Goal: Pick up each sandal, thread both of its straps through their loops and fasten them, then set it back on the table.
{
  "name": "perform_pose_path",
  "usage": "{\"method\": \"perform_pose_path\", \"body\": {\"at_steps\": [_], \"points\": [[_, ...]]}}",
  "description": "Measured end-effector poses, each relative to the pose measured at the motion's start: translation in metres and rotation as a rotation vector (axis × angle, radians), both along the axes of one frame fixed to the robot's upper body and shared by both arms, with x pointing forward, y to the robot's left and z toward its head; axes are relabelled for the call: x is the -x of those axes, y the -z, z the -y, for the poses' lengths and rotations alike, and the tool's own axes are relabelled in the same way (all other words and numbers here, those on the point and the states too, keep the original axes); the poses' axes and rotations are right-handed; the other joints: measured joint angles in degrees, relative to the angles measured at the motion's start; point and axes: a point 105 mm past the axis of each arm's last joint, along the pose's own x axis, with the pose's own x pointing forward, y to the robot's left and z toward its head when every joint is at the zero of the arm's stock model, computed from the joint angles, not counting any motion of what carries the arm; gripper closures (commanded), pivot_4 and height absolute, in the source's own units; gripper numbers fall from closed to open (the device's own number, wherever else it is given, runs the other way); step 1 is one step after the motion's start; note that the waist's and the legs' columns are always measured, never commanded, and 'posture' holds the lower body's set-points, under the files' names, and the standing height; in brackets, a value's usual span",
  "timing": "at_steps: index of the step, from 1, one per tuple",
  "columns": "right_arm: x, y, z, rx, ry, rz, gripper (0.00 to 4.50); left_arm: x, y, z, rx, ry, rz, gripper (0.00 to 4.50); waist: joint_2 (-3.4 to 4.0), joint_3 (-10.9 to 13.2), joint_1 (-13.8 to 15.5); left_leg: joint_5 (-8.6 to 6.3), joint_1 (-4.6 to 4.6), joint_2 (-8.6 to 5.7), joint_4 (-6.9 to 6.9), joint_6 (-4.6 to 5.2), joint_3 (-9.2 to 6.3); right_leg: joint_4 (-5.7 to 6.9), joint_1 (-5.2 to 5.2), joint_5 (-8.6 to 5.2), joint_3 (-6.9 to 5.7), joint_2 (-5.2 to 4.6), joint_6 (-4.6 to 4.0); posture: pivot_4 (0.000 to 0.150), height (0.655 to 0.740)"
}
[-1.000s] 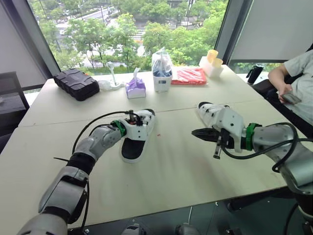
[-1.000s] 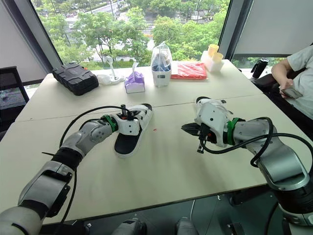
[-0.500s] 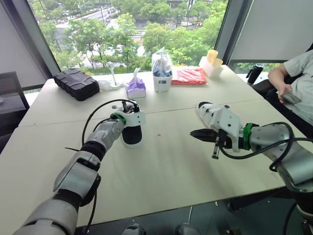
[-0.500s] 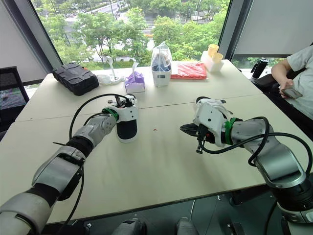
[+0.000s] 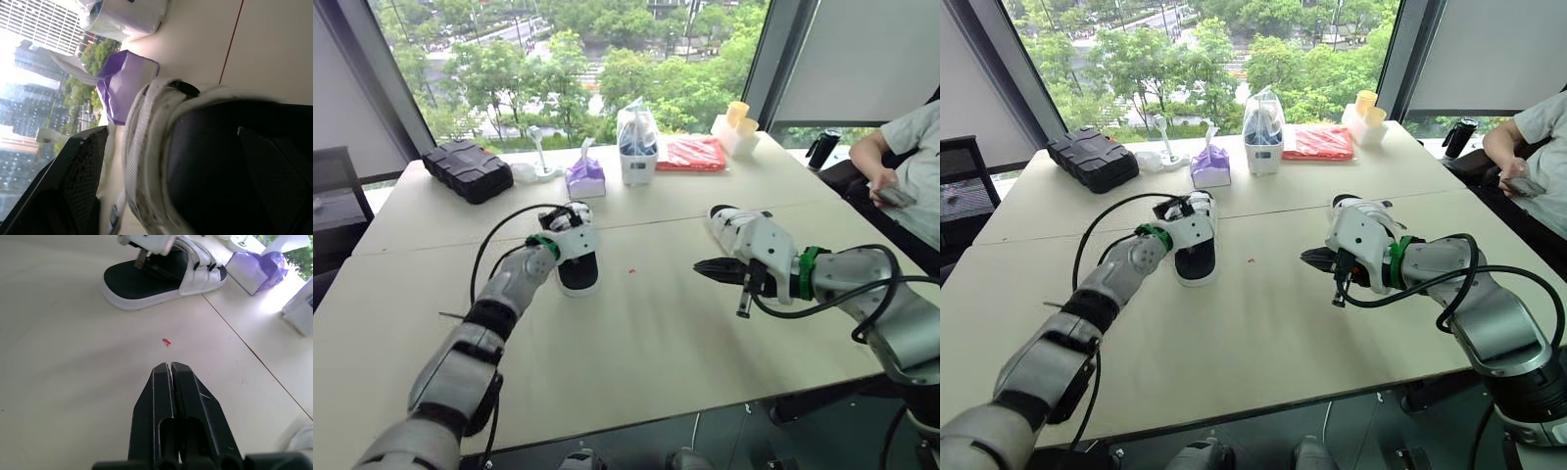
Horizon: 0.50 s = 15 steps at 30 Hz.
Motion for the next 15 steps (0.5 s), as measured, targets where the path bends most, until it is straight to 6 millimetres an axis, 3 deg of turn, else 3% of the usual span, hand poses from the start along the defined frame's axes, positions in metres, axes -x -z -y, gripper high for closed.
{"method": "perform_pose_path", "body": {"at_steps": [4, 9, 13, 15], "points": [[0.000, 0.000, -0.001, 0.002, -0.003, 0.005, 4.50, 0.030, 0.006, 0.001, 0.153, 0.043, -0.097, 0.07, 0.01, 0.0, 0.1, 0.00, 0.03, 0.00, 0.01, 0.00, 0.00, 0.00, 0.04, 0.01, 0.02, -0.04, -0.02, 0.150, 0.7400], [-0.003, 0.004, 0.001, 0.004, 0.000, -0.009, 4.50, 0.052, 0.007, 0.008, 0.324, 0.075, -0.246, 0.07, 0.00, 0.0, 0.1, 0.00, 0.03, 0.00, 0.09, 0.00, -0.01, 0.01, 0.06, 0.02, 0.01, -0.01, -0.05, 0.150, 0.7400], [-0.007, 0.002, 0.001, 0.004, -0.006, -0.001, 4.50, 0.071, -0.001, 0.018, 0.515, 0.134, -0.389, 0.07, -0.03, 0.0, -0.1, 0.00, 0.01, 0.01, 0.08, 0.00, 0.00, 0.00, 0.01, 0.02, 0.01, 0.02, -0.05, 0.150, 0.7400], [-0.009, 0.001, 0.004, 0.007, -0.002, 0.005, 4.50, 0.087, -0.015, 0.015, 0.608, 0.195, -0.465, 0.07, -0.04, 0.0, -0.5, 0.00, -0.02, 0.06, 0.03, 0.00, 0.00, 0.01, -0.04, 0.02, 0.02, 0.06, -0.06, 0.150, 0.7400]]}}
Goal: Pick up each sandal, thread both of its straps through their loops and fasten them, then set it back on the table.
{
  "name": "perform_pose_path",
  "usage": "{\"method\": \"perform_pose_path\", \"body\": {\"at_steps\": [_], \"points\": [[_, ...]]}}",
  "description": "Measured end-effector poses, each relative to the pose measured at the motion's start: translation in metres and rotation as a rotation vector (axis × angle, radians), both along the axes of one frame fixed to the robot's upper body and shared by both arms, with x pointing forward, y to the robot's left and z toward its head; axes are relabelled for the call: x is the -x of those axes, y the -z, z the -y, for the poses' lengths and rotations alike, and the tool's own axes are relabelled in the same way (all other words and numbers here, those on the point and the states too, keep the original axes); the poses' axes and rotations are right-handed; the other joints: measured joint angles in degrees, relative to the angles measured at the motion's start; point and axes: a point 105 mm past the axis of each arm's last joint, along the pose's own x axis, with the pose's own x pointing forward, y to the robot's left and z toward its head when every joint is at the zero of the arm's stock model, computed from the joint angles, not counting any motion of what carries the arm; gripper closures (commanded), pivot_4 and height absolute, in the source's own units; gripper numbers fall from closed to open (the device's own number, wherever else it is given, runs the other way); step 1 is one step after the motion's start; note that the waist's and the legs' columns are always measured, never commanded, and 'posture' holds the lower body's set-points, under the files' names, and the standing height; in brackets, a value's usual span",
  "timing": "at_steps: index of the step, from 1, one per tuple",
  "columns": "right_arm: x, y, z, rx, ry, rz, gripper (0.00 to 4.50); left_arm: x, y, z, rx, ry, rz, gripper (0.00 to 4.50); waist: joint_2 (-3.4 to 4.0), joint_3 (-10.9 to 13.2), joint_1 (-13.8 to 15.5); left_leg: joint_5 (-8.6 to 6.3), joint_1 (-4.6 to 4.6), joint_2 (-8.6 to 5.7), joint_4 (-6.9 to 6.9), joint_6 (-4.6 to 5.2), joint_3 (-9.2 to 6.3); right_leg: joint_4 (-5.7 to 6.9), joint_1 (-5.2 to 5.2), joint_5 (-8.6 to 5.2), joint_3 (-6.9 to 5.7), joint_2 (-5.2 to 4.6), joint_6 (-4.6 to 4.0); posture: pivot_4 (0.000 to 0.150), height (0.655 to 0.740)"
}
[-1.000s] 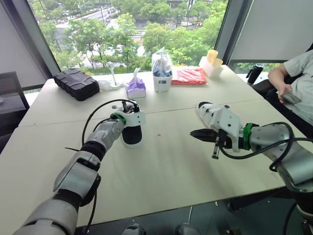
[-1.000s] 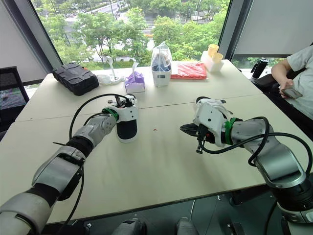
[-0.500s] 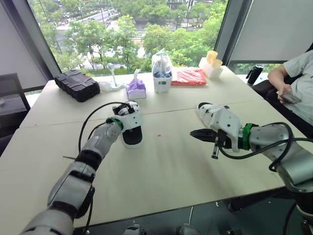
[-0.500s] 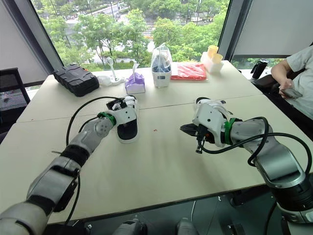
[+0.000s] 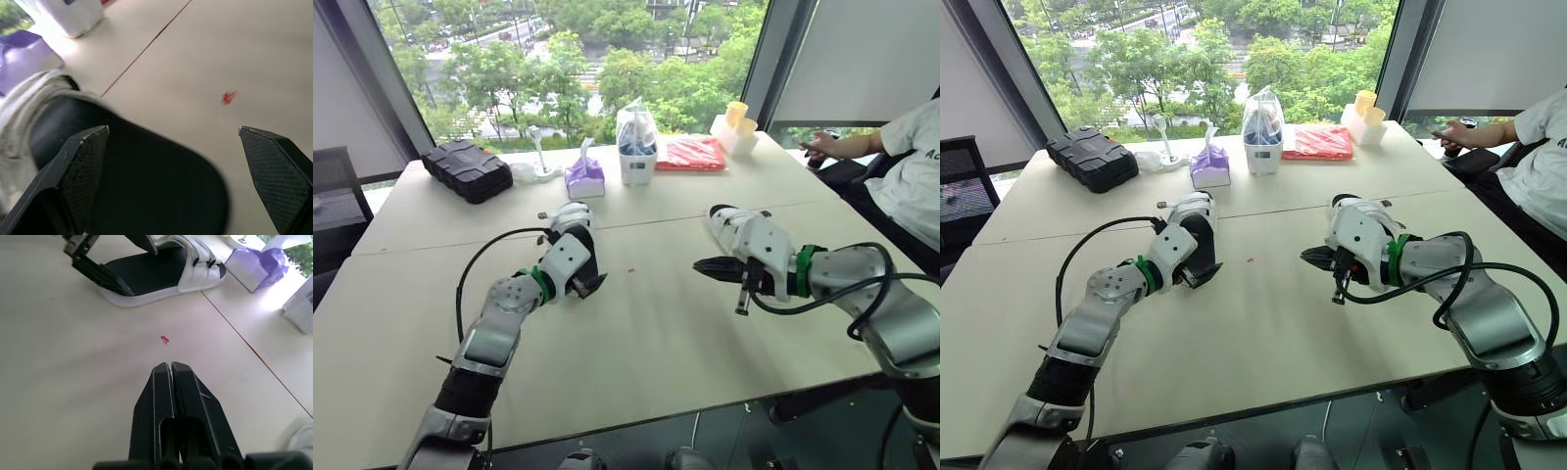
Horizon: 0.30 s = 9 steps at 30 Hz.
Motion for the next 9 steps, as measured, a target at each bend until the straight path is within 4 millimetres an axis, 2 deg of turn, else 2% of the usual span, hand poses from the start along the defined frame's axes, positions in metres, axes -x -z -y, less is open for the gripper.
{"method": "perform_pose_path", "body": {"at_steps": [4, 6, 9], "points": [[-0.010, -0.002, 0.026, 0.037, 0.078, 0.004, 4.50, 0.021, -0.038, -0.026, 0.198, 0.020, -0.071, 0.07, 0.05, 0.0, 0.0, 0.00, 0.04, 0.00, -0.02, 0.00, 0.01, -0.01, 0.03, -0.01, 0.00, 0.00, -0.01, 0.150, 0.7400], [-0.012, -0.004, 0.036, 0.056, 0.100, 0.014, 4.50, 0.034, -0.038, -0.030, 0.262, 0.040, -0.134, 0.07, 0.05, 0.0, 0.0, 0.00, 0.08, -0.01, -0.02, 0.00, 0.03, -0.05, 0.10, -0.01, 0.01, 0.00, -0.01, 0.150, 0.7400], [-0.014, -0.004, 0.043, 0.070, 0.110, 0.016, 4.50, 0.055, -0.024, -0.032, 0.289, 0.085, -0.253, 0.07, 0.03, 0.0, 0.0, 0.00, 0.08, -0.01, -0.03, 0.00, 0.02, -0.05, 0.08, -0.01, 0.03, 0.01, -0.02, 0.150, 0.7400]]}}
